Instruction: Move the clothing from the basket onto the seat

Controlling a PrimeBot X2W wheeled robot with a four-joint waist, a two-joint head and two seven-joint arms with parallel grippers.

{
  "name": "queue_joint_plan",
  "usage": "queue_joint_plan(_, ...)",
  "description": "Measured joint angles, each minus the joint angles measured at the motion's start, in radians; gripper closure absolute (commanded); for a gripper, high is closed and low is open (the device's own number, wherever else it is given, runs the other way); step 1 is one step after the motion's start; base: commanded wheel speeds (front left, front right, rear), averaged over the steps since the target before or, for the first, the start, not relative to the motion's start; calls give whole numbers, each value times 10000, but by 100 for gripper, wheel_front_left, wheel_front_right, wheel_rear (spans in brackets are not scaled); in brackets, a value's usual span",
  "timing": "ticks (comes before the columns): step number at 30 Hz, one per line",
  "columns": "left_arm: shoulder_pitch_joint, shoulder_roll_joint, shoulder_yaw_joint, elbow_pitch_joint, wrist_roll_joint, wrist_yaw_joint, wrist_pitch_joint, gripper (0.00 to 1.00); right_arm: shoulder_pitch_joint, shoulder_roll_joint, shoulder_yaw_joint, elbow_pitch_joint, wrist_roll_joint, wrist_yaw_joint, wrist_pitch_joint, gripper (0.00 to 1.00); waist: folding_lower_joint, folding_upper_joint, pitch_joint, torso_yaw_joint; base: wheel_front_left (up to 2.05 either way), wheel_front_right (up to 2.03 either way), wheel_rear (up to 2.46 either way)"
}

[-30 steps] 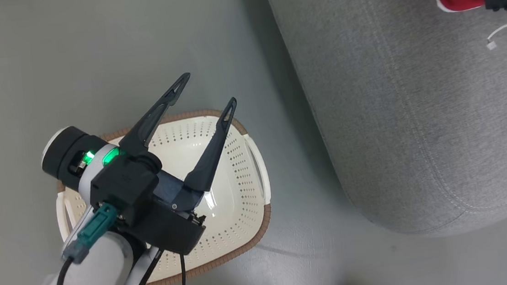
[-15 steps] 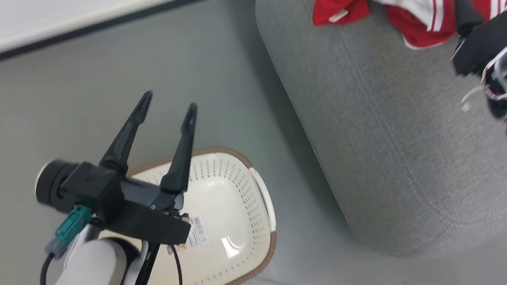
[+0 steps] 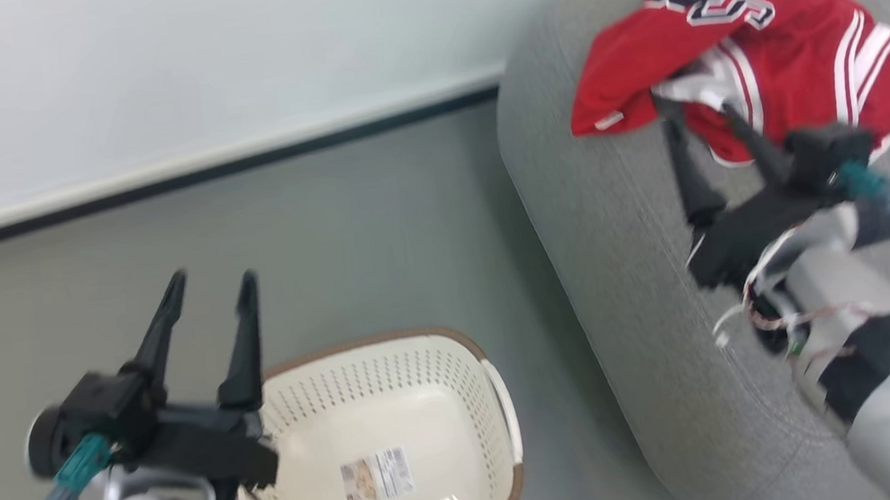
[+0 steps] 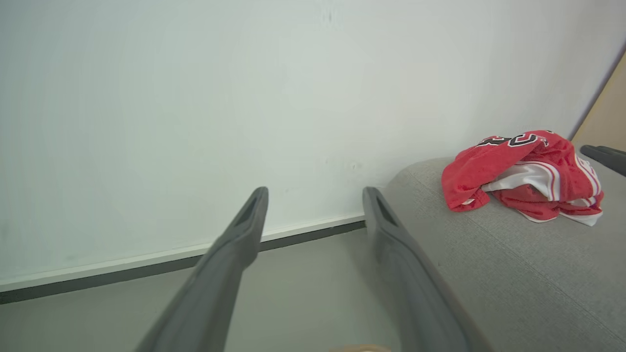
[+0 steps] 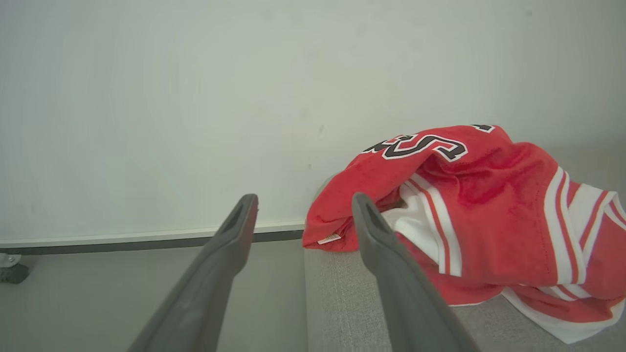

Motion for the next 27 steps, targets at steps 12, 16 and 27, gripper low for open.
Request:
queue_joint_plan(12, 1857, 44, 732, 353, -58, 125, -142, 0, 2610, 46, -228, -1923, -353, -773, 0, 0, 0, 0, -1380, 690, 0, 0, 0)
queue_joint_plan(16, 2645, 44, 895, 376, -27, 167, -199, 0, 3560, 67, -382, -2746, -587, -980, 0, 0, 0, 0, -1800, 966, 0, 0, 0)
queue_joint_plan(27, 4239, -199, 1609, 111, 150, 176, -242, 0, 5917, 121, -853, -4819, -1237, -1154, -2, 0, 0, 0, -2715, 1377, 0, 0, 0)
